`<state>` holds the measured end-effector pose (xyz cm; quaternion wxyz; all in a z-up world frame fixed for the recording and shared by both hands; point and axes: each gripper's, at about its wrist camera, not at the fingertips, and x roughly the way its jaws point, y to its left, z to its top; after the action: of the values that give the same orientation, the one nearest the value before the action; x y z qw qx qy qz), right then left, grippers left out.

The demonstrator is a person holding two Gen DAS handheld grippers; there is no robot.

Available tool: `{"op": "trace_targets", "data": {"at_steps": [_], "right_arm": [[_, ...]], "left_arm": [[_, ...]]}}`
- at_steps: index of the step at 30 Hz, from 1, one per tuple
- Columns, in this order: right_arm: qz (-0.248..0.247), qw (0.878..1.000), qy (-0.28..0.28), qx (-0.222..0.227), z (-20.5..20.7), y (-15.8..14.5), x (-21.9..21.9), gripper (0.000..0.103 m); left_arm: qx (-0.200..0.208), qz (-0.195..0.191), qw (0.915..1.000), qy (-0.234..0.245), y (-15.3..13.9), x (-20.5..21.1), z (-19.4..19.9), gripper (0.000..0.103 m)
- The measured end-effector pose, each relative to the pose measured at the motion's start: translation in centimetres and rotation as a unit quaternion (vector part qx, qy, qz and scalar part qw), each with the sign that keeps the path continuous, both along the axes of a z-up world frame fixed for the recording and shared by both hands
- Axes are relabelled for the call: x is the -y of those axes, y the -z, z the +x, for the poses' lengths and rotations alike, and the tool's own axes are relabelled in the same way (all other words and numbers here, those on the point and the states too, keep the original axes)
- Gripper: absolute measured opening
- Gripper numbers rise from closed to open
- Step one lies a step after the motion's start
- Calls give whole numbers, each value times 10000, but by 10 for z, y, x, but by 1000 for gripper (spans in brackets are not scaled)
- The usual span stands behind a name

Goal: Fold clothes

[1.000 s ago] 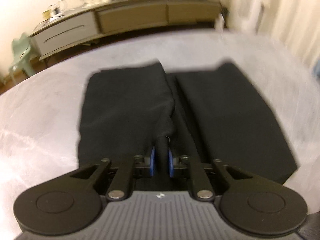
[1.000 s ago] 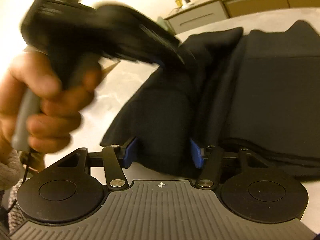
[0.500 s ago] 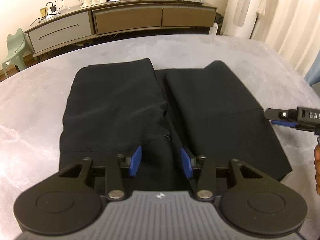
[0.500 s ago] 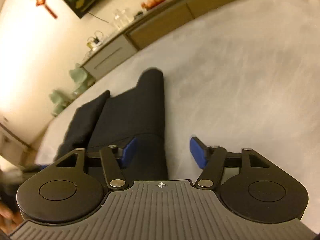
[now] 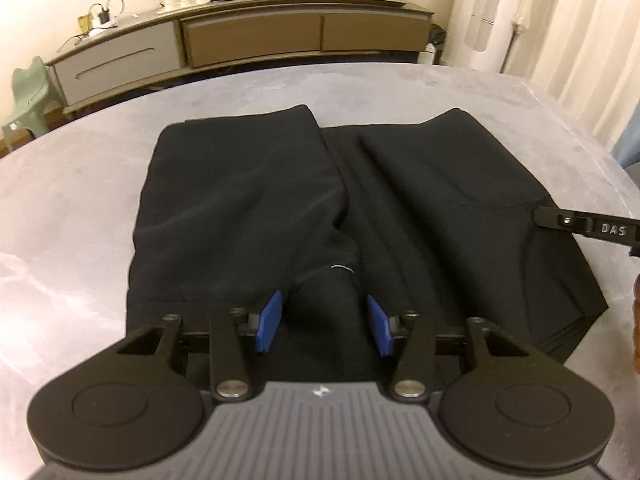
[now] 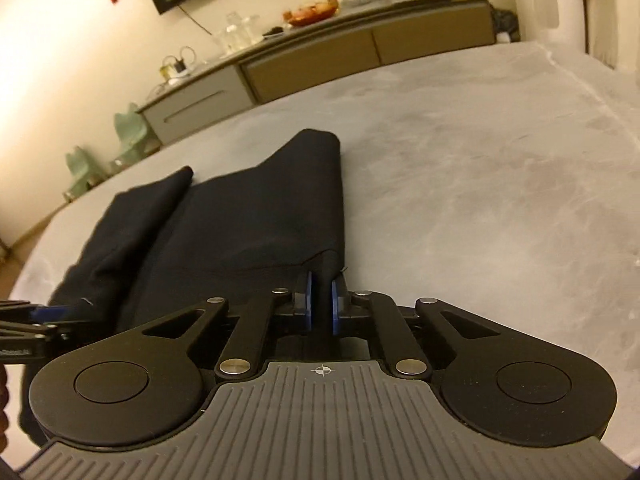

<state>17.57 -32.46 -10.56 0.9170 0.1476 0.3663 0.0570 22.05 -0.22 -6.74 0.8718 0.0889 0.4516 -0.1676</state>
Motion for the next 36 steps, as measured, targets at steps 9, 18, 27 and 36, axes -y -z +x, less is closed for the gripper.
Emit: {"op": "trace_targets", "data": {"at_steps": [9,18,27,36], "right_arm": [[-122,9997,10,-188,2,-20,11,8],[-317,9944,-257,971,-63,-70,-21,27],[-544,9589,-2632,915,-63,-37,-188,25],[-535,9674,-2315,871,-53,-64,-166,30]], "left_arm": [[-4,-1206,9924,-228,-18,-23,-22,54],[-82,-1695,9828,-726,-14,-79,-47,53],[-42,-2460,9619,-1193,-20,-144,-75,51],[-108,-2334,9662,-1089,10,-144,-84,51]]}}
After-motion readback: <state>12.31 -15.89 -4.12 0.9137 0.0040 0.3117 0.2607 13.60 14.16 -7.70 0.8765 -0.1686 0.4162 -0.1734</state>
